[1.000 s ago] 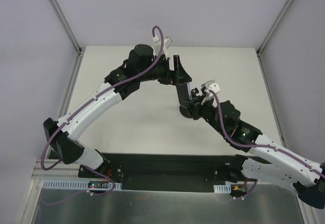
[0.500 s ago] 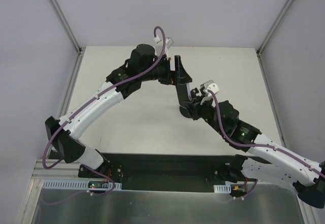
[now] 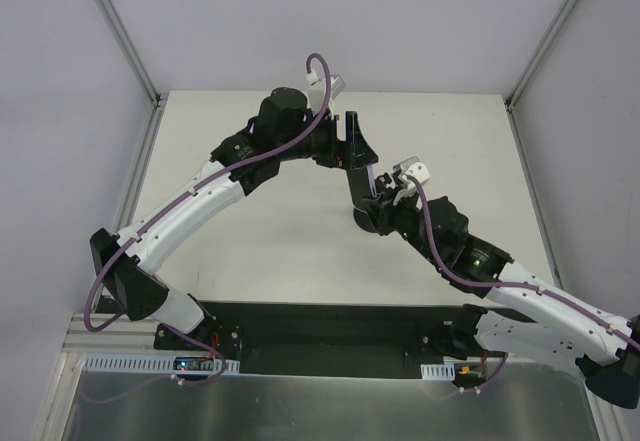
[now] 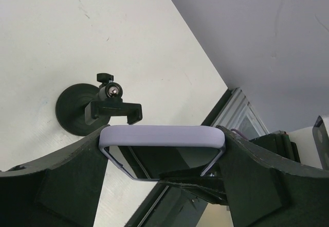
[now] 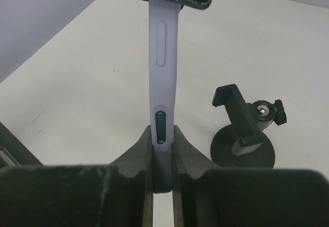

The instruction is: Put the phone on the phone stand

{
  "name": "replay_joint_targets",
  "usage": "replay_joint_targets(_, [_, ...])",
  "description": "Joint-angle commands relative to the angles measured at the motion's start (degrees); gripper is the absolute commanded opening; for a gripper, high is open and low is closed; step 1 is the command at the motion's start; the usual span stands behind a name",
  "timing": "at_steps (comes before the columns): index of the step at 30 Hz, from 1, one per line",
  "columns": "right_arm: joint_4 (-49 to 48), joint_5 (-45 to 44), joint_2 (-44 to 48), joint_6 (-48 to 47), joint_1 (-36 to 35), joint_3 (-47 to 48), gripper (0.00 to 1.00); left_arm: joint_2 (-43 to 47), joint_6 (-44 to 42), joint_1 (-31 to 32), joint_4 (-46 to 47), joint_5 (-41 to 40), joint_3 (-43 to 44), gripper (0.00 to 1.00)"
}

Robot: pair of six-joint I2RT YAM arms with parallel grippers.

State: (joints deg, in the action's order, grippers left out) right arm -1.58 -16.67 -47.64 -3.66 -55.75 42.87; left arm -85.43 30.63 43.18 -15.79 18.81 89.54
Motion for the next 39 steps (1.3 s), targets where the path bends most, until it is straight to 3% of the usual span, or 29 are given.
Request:
replay_joint_targets(1, [-4.30,0.32,0.09,0.23,0.02,3.88,0.01,0.00,-1.63,1.91,1.73,1.49,2.31,0.78])
replay_joint_targets(5, [-4.30,0.23,0.18,0.23,0.11,3.97,0.00,-0.26,-1.72,2.09,1.73,2.02,2.75,0.77])
replay_joint_targets(9, [-3.69,0.23,0.26,0.06,0.11,3.97,0.01,-0.18,-1.72,2.00,1.73,1.15,2.84,0.50])
replay_joint_targets(10, [-3.34,0.14,0.18,0.06,0.11,3.97,0.01,-0.18,-2.24,2.08,1.73,0.97,2.92,0.37])
replay_joint_targets(12, [-1.33,-0.30,0.26,0.14,0.20,4.06,0.11,0.00,-2.94,2.00,1.21,0.44,3.36,0.24])
replay_joint_targets(13, [-0.53,-0.30,0.26,-0.03,0.11,3.89,0.34,-0.09,-3.47,2.00,1.11,-0.17,3.54,0.08])
replay_joint_targets(14, [0.26,-0.38,0.35,-0.03,0.20,3.97,0.46,0.00,-3.65,2.00,0.77,-0.70,3.89,0.00])
replay_joint_targets(15, [2.70,-0.21,0.35,-0.29,0.20,4.06,0.57,0.26,-3.74,2.00,0.50,-1.31,3.80,0.00])
replay_joint_targets(16, [3.86,-0.12,0.44,-0.21,0.20,4.32,0.77,0.52,-4.17,2.08,0.41,-2.45,3.63,0.00])
replay_joint_targets(19, [9.13,-1.43,0.96,0.49,0.11,4.85,0.91,2.19,-5.67,2.00,0.06,-7.79,2.93,0.00])
replay_joint_targets(29, [25.81,-6.09,5.72,1.99,0.20,6.87,0.95,12.73,-12.52,1.91,0.75,-25.47,-2.08,0.00])
replay_joint_targets(33, [35.23,-11.37,0.46,8.57,0.90,14.50,0.95,16.08,-12.70,1.82,2.60,-27.77,-6.55,0.00])
replay_joint_targets(39, [42.54,-4.01,-8.86,13.94,6.25,21.28,0.95,17.22,-10.51,1.56,2.87,-28.65,-8.50,0.00])
